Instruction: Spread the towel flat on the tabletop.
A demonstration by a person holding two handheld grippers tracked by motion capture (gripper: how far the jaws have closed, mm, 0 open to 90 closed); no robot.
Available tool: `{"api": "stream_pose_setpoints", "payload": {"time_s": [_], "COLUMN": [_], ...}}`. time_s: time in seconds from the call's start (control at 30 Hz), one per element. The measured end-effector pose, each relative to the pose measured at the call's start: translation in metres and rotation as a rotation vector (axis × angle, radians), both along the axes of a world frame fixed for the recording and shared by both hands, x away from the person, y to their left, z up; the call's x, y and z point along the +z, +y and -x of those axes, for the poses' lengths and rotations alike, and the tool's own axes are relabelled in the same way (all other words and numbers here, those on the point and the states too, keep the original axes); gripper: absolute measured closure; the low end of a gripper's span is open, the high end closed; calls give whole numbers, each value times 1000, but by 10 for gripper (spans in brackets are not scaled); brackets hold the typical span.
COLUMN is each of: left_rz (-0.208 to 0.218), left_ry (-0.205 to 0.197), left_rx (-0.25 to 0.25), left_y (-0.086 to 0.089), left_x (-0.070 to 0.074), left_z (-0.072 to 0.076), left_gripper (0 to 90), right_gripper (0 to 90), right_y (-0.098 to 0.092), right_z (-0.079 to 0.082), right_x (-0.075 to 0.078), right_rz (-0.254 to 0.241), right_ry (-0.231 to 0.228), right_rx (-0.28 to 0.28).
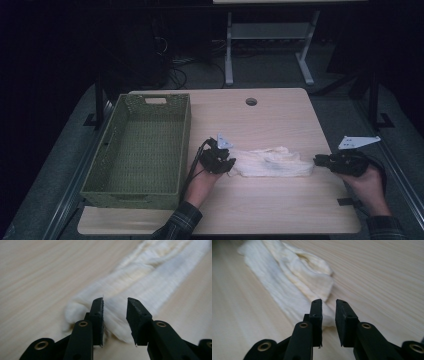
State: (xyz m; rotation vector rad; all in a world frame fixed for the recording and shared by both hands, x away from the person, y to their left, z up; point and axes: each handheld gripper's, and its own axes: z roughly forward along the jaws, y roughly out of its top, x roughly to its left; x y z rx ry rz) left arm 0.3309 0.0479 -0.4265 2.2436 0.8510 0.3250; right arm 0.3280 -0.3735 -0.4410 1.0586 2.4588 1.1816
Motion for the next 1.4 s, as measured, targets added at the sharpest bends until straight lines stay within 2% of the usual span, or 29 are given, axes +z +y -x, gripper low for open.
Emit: {"api": "stream_pose_setpoints", "payload": {"time_s": [0.03,0.07,0.1,0.13,0.17,0.27,0.3,0.33,0.37,0.43,0.47,0.53,0.67,0.8,0.83,0.9,0.97,1.0,1.03,1.13,1.17,1.27,1.4], "left_rz": [-6,-6,-29,-29,-50,-67,-86,-86,-98,-96,-102,-111,-106,-59,-23,-6,20,20,27,33,38,35,31], "left_ry": [15,15,29,29,44,37,38,38,36,32,28,24,35,48,46,44,47,47,52,54,48,52,80], "left_rx": [-19,-19,-28,-28,-32,-39,-39,-39,-38,-30,-30,-26,-28,-25,-17,-16,-20,-20,-28,-34,-38,-50,-49], "left_y": [-1,-1,-5,-5,-7,-9,-11,-11,-12,-13,-13,-14,-13,-10,-6,-4,2,2,4,4,4,6,14], "left_x": [-4,-4,-12,-12,-19,-24,-28,-28,-31,-31,-31,-30,-30,-25,-18,-15,-7,-7,-3,1,4,6,5], "left_z": [5,5,9,9,8,5,1,1,-3,-5,-6,-11,-13,-12,-8,-5,5,5,12,19,26,34,49], "left_gripper": [668,668,666,662,660,655,659,668,687,741,741,812,851,862,863,863,864,864,864,863,863,864,865], "right_gripper": [755,755,753,753,746,740,728,728,723,725,725,781,870,894,895,895,895,895,895,895,896,895,895], "right_y": [2,2,8,8,14,16,20,20,23,27,27,30,32,32,31,31,26,25,25,26,27,27,21], "right_z": [6,6,12,12,16,18,18,18,15,11,11,4,3,4,7,9,16,19,22,26,31,36,46], "right_x": [3,3,1,1,-4,-9,-15,-15,-20,-23,-23,-26,-26,-25,-23,-21,-14,-11,-9,-7,-6,-6,-7], "right_rz": [-31,-31,-26,-26,14,17,44,44,75,87,87,99,123,132,119,111,74,57,45,29,9,0,-14], "right_ry": [5,5,13,13,17,43,50,50,51,61,61,56,53,49,61,60,38,38,40,28,36,44,56], "right_rx": [29,29,52,52,64,76,85,85,82,79,79,81,71,80,77,77,92,97,99,114,124,138,151]}}
